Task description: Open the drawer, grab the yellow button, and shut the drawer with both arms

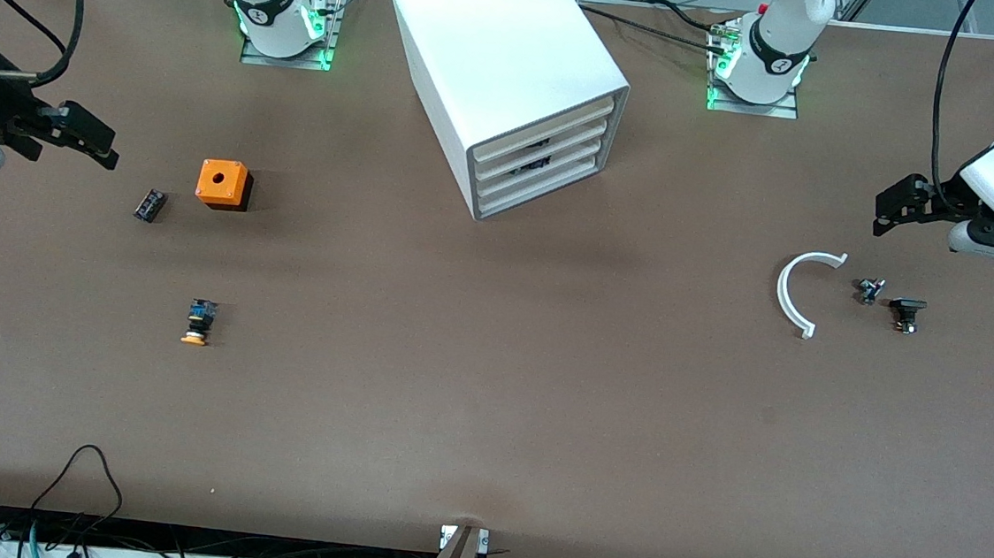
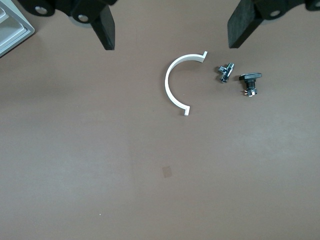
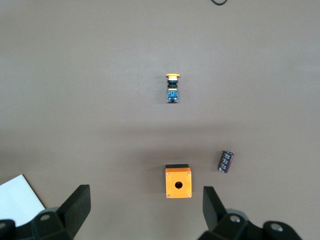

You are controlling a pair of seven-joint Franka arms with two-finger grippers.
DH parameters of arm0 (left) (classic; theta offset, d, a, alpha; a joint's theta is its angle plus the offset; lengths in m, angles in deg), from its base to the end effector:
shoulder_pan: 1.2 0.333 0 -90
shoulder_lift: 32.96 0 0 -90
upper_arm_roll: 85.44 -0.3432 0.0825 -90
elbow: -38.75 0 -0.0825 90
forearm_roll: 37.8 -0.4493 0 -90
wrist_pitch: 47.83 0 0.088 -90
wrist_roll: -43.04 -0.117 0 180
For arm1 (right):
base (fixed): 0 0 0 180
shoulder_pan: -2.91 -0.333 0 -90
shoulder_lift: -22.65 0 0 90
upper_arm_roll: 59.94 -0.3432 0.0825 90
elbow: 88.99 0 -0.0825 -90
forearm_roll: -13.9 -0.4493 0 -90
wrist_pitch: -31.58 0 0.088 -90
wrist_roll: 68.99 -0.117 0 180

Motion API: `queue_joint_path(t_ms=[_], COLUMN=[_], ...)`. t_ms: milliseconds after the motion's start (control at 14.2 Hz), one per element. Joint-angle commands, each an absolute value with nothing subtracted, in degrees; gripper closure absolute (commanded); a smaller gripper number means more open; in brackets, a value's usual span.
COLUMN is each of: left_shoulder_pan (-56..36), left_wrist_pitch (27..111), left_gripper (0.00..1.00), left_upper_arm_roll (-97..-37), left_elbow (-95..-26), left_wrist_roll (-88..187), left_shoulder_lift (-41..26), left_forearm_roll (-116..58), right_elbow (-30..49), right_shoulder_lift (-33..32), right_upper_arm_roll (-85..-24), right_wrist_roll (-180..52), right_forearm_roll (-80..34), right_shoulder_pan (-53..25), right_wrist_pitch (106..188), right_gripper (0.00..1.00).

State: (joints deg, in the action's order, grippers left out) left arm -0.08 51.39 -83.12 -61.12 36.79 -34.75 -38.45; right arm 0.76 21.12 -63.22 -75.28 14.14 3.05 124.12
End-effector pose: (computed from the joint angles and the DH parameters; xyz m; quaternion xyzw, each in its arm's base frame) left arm 0.6184 -0.0121 0.5819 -0.9978 0.0658 -0.0097 0.0067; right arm 0.6323 0.0337 0.6313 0.9996 -0.0274 0.0111 0.0004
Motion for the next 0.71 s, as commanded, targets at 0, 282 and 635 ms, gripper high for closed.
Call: queue_joint_path(t_ms=[0,282,635], left_shoulder_pan=[-0.5,-0.6,-0.9], left_wrist_pitch=[50.6,50.3,50.3], left_gripper=[0.01,0.01,0.01], left_upper_arm_roll=[-83.4,-83.0,-82.5], left_elbow=[-61.2,-61.0,-60.9], left_wrist_roll=[36.5,38.0,38.7], left_shoulder_lift=[-35.2,-35.2,-35.2], left_forearm_roll=[-38.7,-38.7,-38.7], right_elbow=[2.7,4.4,12.6], right_shoulder_lift=[24.1,25.4,31.2], right_upper_arm_roll=[-64.0,-64.4,-64.1], right_wrist_roll=[-77.2,-77.2,-76.9], right_forearm_roll=[14.0,13.9,13.4], right_shoulder_pan=[2.7,2.8,2.8], right_wrist_pitch=[124.0,124.8,129.7], right_gripper=[0.01,0.01,0.01])
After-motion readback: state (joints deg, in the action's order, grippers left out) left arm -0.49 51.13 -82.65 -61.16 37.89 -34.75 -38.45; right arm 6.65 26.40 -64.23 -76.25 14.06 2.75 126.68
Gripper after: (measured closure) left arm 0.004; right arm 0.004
